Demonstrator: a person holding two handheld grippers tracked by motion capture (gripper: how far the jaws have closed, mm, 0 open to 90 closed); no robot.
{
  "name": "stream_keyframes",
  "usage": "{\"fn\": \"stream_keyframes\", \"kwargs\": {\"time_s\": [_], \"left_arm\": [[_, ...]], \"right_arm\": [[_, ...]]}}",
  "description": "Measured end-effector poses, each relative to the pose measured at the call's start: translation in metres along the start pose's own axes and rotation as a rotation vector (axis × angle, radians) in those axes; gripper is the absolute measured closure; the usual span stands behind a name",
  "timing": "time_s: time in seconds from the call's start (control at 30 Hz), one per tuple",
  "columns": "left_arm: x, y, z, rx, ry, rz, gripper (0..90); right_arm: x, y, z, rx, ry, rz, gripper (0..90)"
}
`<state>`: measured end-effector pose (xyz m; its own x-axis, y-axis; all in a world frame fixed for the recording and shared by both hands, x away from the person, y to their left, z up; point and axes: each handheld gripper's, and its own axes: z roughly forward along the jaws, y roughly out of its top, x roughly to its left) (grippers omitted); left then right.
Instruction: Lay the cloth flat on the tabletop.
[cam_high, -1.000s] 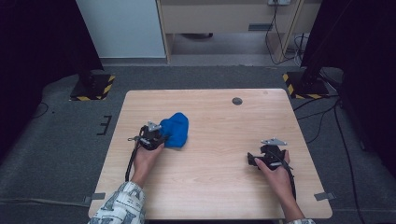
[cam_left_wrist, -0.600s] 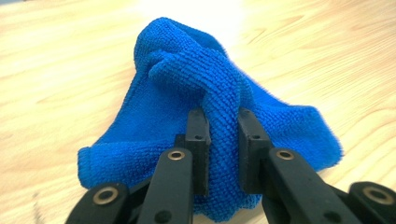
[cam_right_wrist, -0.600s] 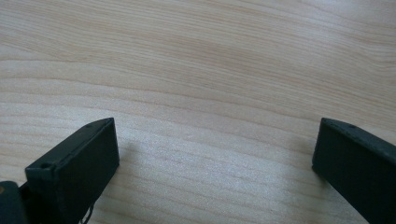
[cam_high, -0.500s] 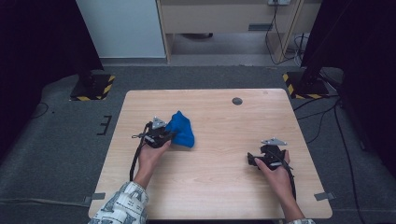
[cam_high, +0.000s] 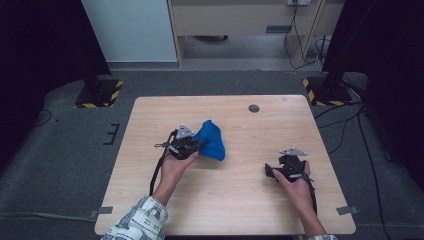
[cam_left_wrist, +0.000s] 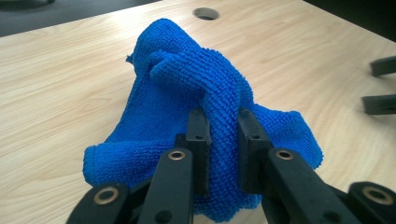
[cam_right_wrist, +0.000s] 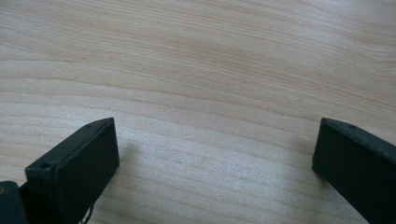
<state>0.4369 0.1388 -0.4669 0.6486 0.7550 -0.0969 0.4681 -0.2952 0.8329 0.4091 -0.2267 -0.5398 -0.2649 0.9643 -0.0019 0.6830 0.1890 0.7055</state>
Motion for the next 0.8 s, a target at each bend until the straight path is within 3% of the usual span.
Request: {"fn": "stream_keyframes", "kwargs": {"time_s": [0.53, 0.7, 0.8], "left_arm": [[-0.045, -0.005, 0.018, 0.031, -0.092, 0.052, 75.4], [-0.054, -0.012, 0.017, 0.015, -0.064, 0.103, 41.7], [-0.054, -0.015, 0.011, 0.002, -0.062, 0.101, 32.8]], "right_arm": [[0.000, 0.000, 0.000, 0.000, 0.000, 0.000, 0.7], [0.000, 0.000, 0.000, -0.002, 0.006, -0.011, 1.9], [0.000, 0.001, 0.000, -0.009, 0.015, -0.031, 4.8]]}}
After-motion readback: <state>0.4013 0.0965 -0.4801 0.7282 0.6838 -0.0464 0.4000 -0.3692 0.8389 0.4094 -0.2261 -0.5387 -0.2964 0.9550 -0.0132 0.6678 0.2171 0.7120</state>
